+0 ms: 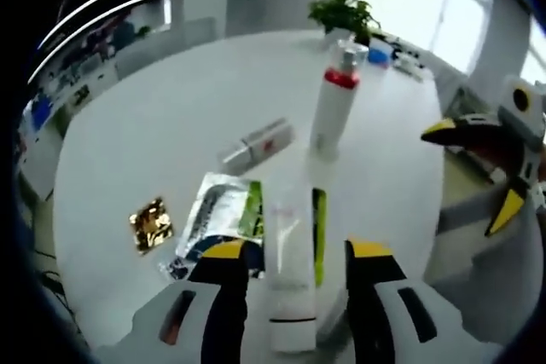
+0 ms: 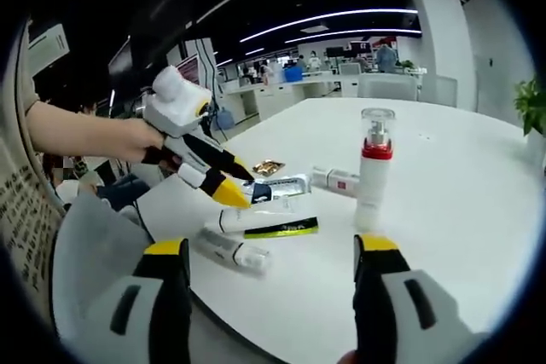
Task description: Arrange the skincare products in the storage area until every visible bottle or jar stands upright without overlapping.
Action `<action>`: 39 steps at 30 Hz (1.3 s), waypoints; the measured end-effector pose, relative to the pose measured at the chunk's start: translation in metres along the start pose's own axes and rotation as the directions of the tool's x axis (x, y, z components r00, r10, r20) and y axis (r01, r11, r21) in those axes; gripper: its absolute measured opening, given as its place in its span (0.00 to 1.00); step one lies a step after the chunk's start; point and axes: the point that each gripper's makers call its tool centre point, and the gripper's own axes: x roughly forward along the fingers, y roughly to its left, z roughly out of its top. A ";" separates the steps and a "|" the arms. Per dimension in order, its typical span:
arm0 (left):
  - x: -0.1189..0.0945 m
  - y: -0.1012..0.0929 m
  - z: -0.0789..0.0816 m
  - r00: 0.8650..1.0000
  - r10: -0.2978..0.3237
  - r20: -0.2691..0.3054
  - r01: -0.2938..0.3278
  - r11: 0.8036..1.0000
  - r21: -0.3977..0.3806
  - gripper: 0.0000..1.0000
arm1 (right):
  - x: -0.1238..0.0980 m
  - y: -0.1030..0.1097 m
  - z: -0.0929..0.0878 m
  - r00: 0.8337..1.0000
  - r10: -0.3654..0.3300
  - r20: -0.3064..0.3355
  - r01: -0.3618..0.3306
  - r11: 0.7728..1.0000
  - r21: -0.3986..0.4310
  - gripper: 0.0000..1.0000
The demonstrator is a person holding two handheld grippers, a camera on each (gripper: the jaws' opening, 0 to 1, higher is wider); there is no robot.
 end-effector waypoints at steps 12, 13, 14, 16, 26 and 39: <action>0.022 -0.002 -0.016 0.991 -0.005 -0.136 0.008 1.000 0.016 0.44 | 0.000 -0.005 -0.001 1.000 -0.025 -0.005 0.025 1.000 -0.002 0.79; 0.024 -0.001 -0.017 0.989 -0.005 -0.145 0.008 1.000 0.020 0.44 | 0.000 -0.005 -0.001 1.000 -0.027 -0.005 0.027 1.000 -0.004 0.79; 0.025 -0.001 -0.019 0.987 -0.004 -0.160 0.008 1.000 0.027 0.44 | 0.000 -0.006 -0.002 1.000 -0.029 -0.006 0.029 1.000 -0.005 0.79; 0.030 0.001 -0.021 0.984 -0.001 -0.178 0.007 0.999 0.036 0.44 | 0.000 -0.006 -0.002 0.999 -0.035 -0.008 0.034 0.999 -0.013 0.79; 0.047 0.005 -0.033 0.958 0.024 -0.287 0.002 0.996 0.089 0.41 | 0.001 -0.010 -0.007 0.999 -0.047 -0.028 0.046 0.998 -0.035 0.79; 0.047 0.011 -0.034 0.945 0.071 -0.320 -0.016 0.985 0.171 0.35 | 0.004 -0.008 -0.012 0.997 -0.051 -0.058 0.046 0.997 -0.069 0.79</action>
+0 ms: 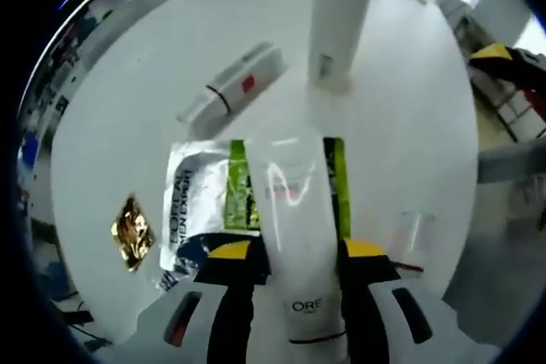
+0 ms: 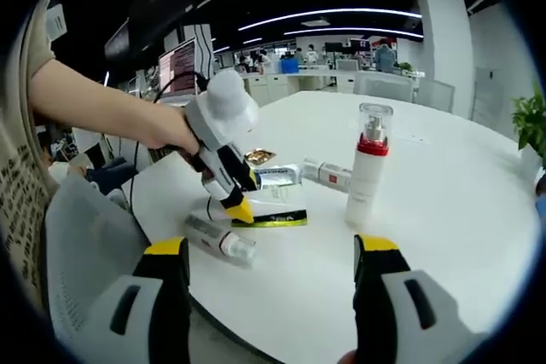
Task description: Arrange the skincare products in the storage area until every visible bottle or jar stands upright without overlapping.
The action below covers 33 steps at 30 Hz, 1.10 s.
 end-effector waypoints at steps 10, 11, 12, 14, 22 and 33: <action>-0.001 0.003 0.001 0.998 0.008 0.064 -0.005 0.999 -0.041 0.29 | 0.000 0.000 0.000 1.000 0.001 -0.001 -0.001 1.000 0.001 0.79; -0.001 0.004 0.001 0.998 0.007 0.066 -0.004 0.999 -0.047 0.29 | 0.000 0.000 0.000 1.000 0.001 0.000 -0.001 1.000 0.001 0.79; -0.001 0.003 0.001 0.998 0.007 0.069 -0.004 0.999 -0.050 0.28 | 0.000 0.000 0.000 1.000 0.000 -0.001 0.000 1.000 -0.001 0.78; -0.001 0.003 0.001 0.997 0.010 0.078 -0.006 0.998 -0.056 0.28 | 0.000 0.000 0.000 1.000 -0.002 -0.001 0.002 1.000 -0.002 0.78; -0.009 -0.002 0.003 0.990 0.021 0.137 -0.015 0.999 -0.043 0.27 | -0.001 -0.001 0.001 1.000 -0.006 0.003 0.006 1.000 -0.001 0.78; -0.033 -0.003 0.000 0.974 0.040 0.224 -0.029 0.998 -0.055 0.27 | 0.000 0.003 0.001 1.000 0.006 -0.009 -0.006 1.000 -0.022 0.78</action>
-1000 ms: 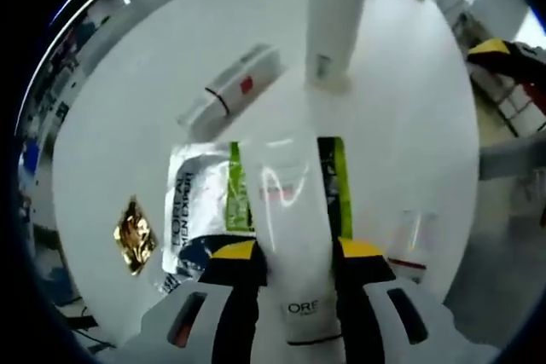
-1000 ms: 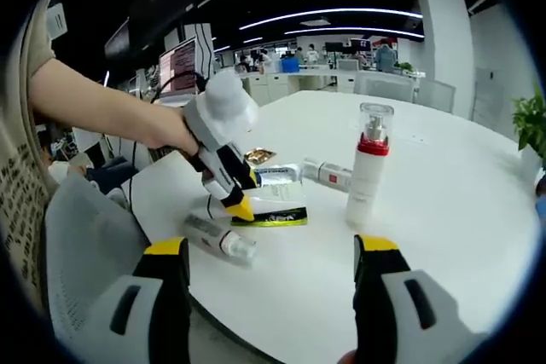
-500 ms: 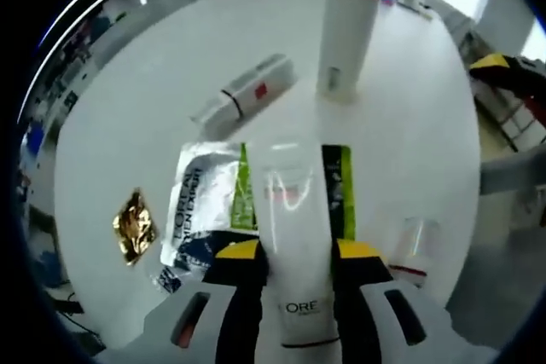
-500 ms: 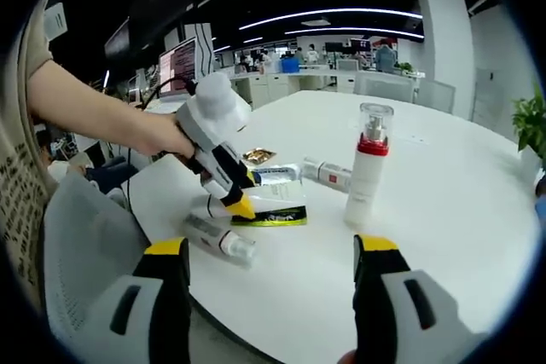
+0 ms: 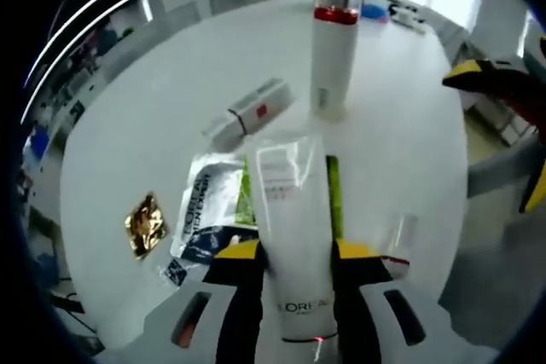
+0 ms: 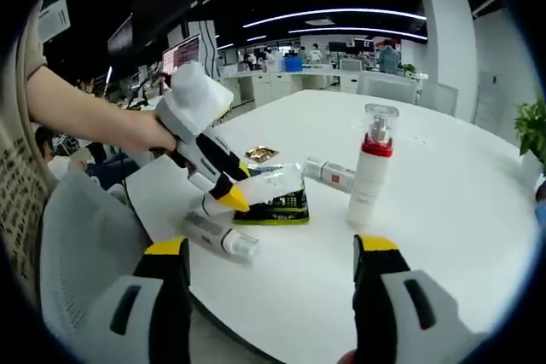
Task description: Arrange the skincare products in the storage area until every visible bottle or jar stands upright without overlapping.
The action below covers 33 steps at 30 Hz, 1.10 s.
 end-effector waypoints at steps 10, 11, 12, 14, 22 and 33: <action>-0.028 -0.001 0.002 0.996 0.045 0.077 -0.044 0.999 -0.021 0.27 | -0.001 0.000 0.002 1.000 0.002 0.011 -0.002 1.000 0.009 0.78; -0.031 -0.002 0.001 0.995 0.048 0.084 -0.046 0.999 -0.025 0.27 | -0.001 0.000 0.002 1.000 0.004 0.010 -0.004 1.000 0.006 0.78; -0.033 -0.002 0.001 0.995 0.050 0.088 -0.048 0.998 -0.034 0.27 | 0.000 0.001 0.002 1.000 0.008 0.009 -0.008 1.000 0.002 0.78; -0.039 -0.001 -0.001 0.992 0.064 0.107 -0.058 0.997 -0.059 0.27 | 0.002 0.001 0.001 1.000 0.013 0.006 -0.013 1.000 -0.004 0.78; -0.059 -0.003 -0.006 0.985 0.090 0.149 -0.078 0.994 -0.083 0.27 | 0.002 0.006 0.003 1.000 0.030 0.010 -0.030 0.999 -0.015 0.77; -0.077 -0.006 -0.008 0.976 0.109 0.189 -0.091 0.991 -0.101 0.27 | 0.000 0.015 0.022 0.994 0.062 0.093 -0.068 0.996 0.066 0.76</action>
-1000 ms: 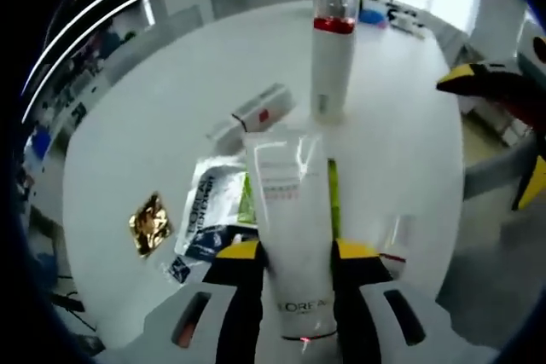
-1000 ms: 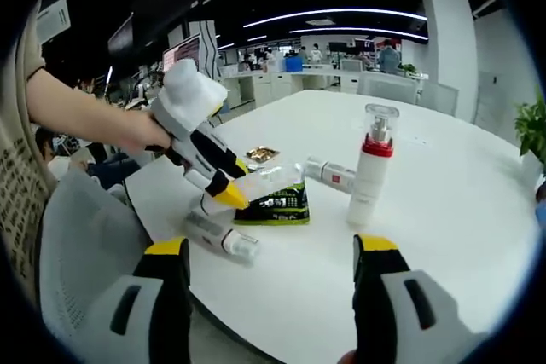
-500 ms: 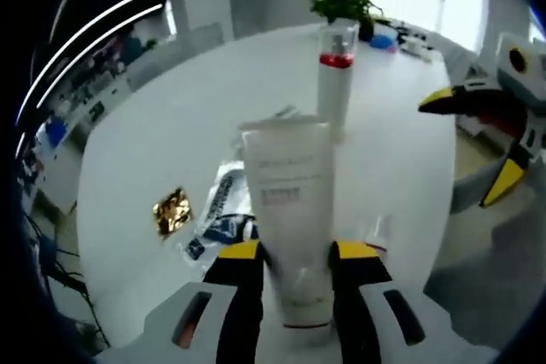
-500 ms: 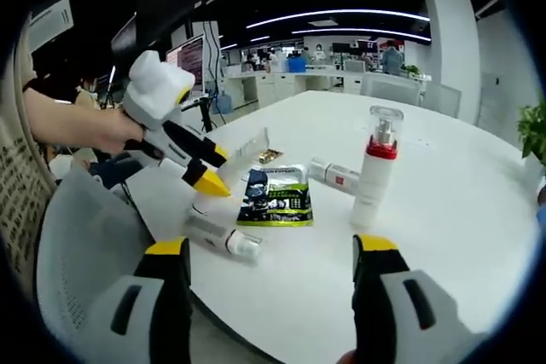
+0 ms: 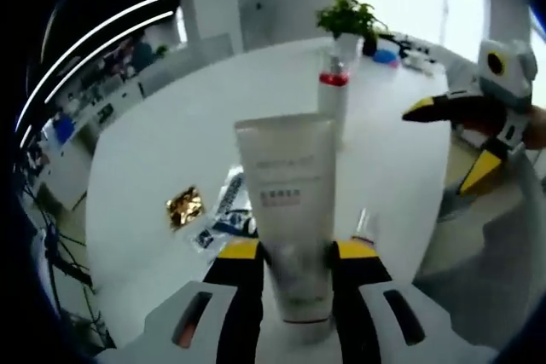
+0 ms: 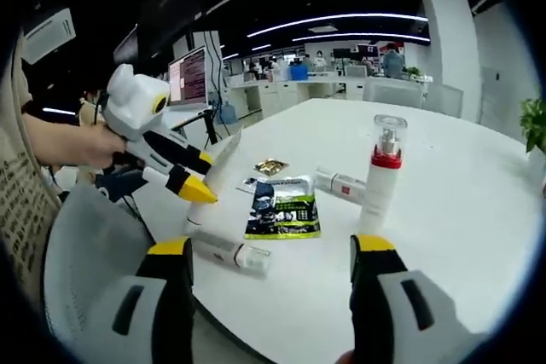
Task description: Arrange the skincare products in the storage area until every visible bottle or jar stands upright without overlapping.
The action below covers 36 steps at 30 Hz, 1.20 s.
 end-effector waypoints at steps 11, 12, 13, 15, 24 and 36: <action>-0.021 0.001 0.017 0.997 0.024 0.073 -0.021 0.999 -0.039 0.27 | 0.004 0.028 0.011 0.997 0.056 0.059 -0.060 0.996 0.068 0.74; -0.023 0.001 0.019 0.997 0.025 0.078 -0.022 0.999 -0.039 0.27 | 0.004 0.029 0.012 0.996 0.061 0.065 -0.066 0.995 0.076 0.74; -0.024 0.001 0.022 0.996 0.028 0.086 -0.025 0.999 -0.036 0.27 | 0.004 0.032 0.014 0.995 0.066 0.075 -0.072 0.994 0.086 0.73; -0.030 -0.001 0.030 0.994 0.029 0.104 -0.026 0.999 -0.032 0.27 | 0.002 0.034 0.018 0.995 0.055 0.088 -0.062 0.995 0.077 0.69; -0.039 -0.008 0.050 0.987 0.023 0.162 -0.019 0.999 -0.027 0.27 | -0.004 0.053 0.053 0.980 0.085 0.181 -0.103 0.991 0.090 0.62; -0.040 -0.066 0.066 0.969 -0.059 0.240 0.052 0.998 0.035 0.27 | -0.002 0.058 0.075 0.967 0.096 0.236 -0.127 0.984 0.122 0.61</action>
